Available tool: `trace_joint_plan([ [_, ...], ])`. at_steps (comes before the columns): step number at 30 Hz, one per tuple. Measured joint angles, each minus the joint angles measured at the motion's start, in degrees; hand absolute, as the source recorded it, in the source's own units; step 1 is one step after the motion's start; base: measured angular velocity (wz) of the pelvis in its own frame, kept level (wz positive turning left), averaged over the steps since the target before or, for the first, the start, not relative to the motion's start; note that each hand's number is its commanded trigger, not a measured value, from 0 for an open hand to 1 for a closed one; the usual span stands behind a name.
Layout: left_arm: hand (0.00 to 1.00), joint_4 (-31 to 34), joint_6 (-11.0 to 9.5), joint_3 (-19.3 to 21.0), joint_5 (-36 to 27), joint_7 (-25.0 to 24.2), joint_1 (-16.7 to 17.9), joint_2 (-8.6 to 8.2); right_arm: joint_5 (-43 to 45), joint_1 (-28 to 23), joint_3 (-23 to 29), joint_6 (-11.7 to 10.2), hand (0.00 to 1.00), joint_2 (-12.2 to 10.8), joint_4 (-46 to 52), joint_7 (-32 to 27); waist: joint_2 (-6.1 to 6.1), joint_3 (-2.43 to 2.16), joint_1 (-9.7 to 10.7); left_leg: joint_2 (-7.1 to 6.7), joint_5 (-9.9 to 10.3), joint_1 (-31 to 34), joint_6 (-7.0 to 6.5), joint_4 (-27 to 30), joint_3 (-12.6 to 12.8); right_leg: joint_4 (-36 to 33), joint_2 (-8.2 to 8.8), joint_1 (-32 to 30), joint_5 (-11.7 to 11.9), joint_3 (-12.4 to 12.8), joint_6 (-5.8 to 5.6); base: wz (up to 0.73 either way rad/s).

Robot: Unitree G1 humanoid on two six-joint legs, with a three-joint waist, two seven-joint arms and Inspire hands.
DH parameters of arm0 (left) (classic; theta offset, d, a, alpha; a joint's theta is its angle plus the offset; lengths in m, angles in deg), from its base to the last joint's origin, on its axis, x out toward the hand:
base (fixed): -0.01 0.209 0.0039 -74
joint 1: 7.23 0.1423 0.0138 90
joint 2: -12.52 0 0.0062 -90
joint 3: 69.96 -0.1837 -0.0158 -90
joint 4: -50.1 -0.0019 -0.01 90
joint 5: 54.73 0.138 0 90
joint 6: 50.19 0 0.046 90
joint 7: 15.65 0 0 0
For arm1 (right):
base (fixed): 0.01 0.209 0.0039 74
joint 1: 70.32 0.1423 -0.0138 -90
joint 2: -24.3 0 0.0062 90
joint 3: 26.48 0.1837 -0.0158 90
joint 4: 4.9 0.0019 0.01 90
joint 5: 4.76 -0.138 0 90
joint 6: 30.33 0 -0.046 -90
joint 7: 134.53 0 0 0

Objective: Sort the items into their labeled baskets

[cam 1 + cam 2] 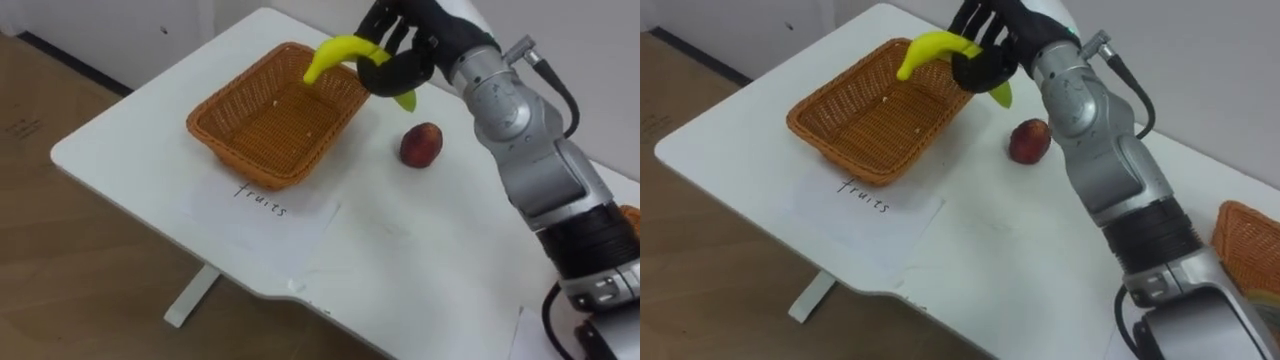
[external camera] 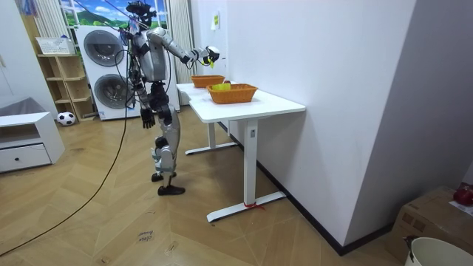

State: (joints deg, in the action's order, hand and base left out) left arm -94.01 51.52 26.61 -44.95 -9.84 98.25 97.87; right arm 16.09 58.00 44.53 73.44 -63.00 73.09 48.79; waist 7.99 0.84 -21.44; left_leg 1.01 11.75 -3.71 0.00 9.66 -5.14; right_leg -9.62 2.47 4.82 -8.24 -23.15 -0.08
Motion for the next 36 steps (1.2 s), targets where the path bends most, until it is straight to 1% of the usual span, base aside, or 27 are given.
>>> trace_joint_plan([
  [2, 0.0, 0.09, -0.01, -0.01, 0.0, 0.01, 0.35, -0.01, -0.02, -0.08, -0.07, 0.0, 1.0, -0.18, 0.0, -0.84, -0.08, 0.06, -0.03, -0.01, 0.0, 0.11, 0.0, -0.03, -0.22, -0.01, 0.06, 0.05, -0.08, -0.61, -0.13, 0.08],
  [6, 0.0, 0.34, -0.02, -0.05, 1.27, -0.27, 0.53, 0.03, -1.18, -0.1, -0.2, -0.06, 1.0, -0.59, -0.29, -2.35, 0.03, 0.09, -0.82, 0.02, 0.0, 0.1, 0.0, -0.08, -0.22, -0.07, 0.06, 0.07, -0.16, -0.54, -0.26, 0.02],
  [8, 0.0, 0.7, -0.04, -0.04, 2.51, -0.44, 0.55, 0.06, -1.42, -0.1, -1.21, -0.07, 1.0, -0.66, -0.64, -3.26, 0.33, -0.02, -1.02, 0.01, 0.0, 0.11, 0.0, -0.07, -0.22, -0.08, 0.1, 0.14, -0.18, -0.52, -0.29, 0.05],
  [10, 0.0, 0.98, -0.04, -0.04, 3.34, -0.6, 0.59, 0.08, -1.66, -0.1, -2.36, -0.25, 1.0, -0.67, -0.93, -3.96, 0.52, 0.01, -1.05, 0.0, 0.0, 0.11, 0.0, -0.08, -0.13, -0.14, 0.16, 0.19, -0.22, -0.47, -0.34, 0.05],
  [11, 0.0, 1.32, -0.08, -0.05, 3.42, -0.8, 0.59, 0.16, -2.12, -0.1, -2.79, -0.71, 1.0, -0.66, -1.36, -4.21, 0.82, -0.03, -1.06, -0.02, 0.0, 0.14, 0.0, -0.08, -0.12, -0.14, 0.2, 0.21, -0.24, -0.5, -0.38, 0.05],
  [12, 0.0, 1.36, -0.14, -0.05, 3.44, -1.0, 0.57, 0.23, -2.39, -0.1, -3.03, -1.02, 1.0, -0.66, -1.74, -4.49, 0.87, -0.02, -1.07, -0.02, 0.0, 0.14, 0.0, -0.08, -0.12, -0.14, 0.21, 0.24, -0.24, -0.5, -0.39, 0.04],
  [13, 0.0, 1.46, -0.2, -0.03, 3.73, -1.31, 0.57, 0.35, -2.44, -0.1, -3.52, -1.54, 1.0, -0.66, -2.7, -5.03, 1.11, -0.06, -1.29, -0.07, 0.0, 0.12, -0.01, -0.08, -0.06, -0.16, 0.28, 0.28, -0.3, -0.5, -0.48, 0.0],
  [16, 0.0, 1.91, -0.31, -0.02, 5.02, -1.54, 0.56, 0.49, -2.4, -0.09, -4.45, -1.85, 1.0, -0.64, -4.6, -6.15, 1.6, 0.07, -2.1, -0.24, 0.0, 0.15, -0.02, -0.08, -0.03, -0.15, 0.4, 0.26, -0.42, -0.47, -0.63, 0.0],
  [18, 0.0, 1.97, -0.49, -0.03, 5.51, -1.54, 0.46, 0.64, -2.34, -0.09, -4.77, -2.05, 1.0, -0.66, -5.77, -6.52, 1.67, 0.06, -2.69, -0.28, 0.08, 0.28, -0.15, -0.1, -0.06, -0.14, 0.43, 0.17, -0.42, -0.56, -0.64, 0.0],
  [21, 0.0, 2.02, -0.43, -0.08, 5.65, -1.53, 0.72, 1.31, -2.32, -0.02, -6.53, -2.24, 1.0, -0.85, -6.42, -7.35, 1.84, -0.03, -3.2, -0.27, 0.08, 0.37, -0.15, -0.06, -0.1, -0.12, 0.42, 0.1, -0.42, -0.67, -0.63, 0.0],
  [24, 0.0, 2.5, -0.37, -0.09, 5.66, -1.72, 0.7, 1.42, -2.22, -0.02, -6.94, -2.46, 1.0, -1.43, -8.33, -7.6, 1.98, -0.06, -4.19, -0.31, 0.08, 0.45, -0.16, -0.03, -0.14, -0.11, 0.43, 0.09, -0.42, -0.69, -0.63, 0.0],
  [26, 0.0, 2.28, -0.26, -0.09, 5.64, -2.05, 0.89, 1.63, -2.13, 0.01, -7.77, -2.46, 1.0, -1.92, -9.35, -7.63, 2.29, -0.12, -4.62, -0.31, 0.08, 0.44, -0.16, 0.03, -0.16, -0.12, 0.43, 0.14, -0.43, -0.64, -0.64, 0.0],
  [31, 0.0, 2.26, -0.03, -0.1, 5.59, -2.54, 0.95, 1.75, -2.16, 0.01, -9.35, -2.39, 1.0, -2.31, -10.07, -7.57, 2.73, 0.06, -5.72, -0.4, 0.07, 0.43, -0.17, 0.11, -0.24, -0.12, 0.53, 0.2, -0.44, -0.71, -0.66, 0.0],
  [36, 0.0, 2.24, -0.03, -0.1, 5.58, -2.69, 0.95, 1.96, -2.21, 0.01, -9.5, -2.46, 1.0, -2.8, -10.22, -7.58, 2.79, 0.18, -5.85, -0.54, 0.06, 0.48, -0.22, 0.07, -0.46, -0.13, 0.63, 0.28, -0.5, -0.83, -0.76, 0.01],
])
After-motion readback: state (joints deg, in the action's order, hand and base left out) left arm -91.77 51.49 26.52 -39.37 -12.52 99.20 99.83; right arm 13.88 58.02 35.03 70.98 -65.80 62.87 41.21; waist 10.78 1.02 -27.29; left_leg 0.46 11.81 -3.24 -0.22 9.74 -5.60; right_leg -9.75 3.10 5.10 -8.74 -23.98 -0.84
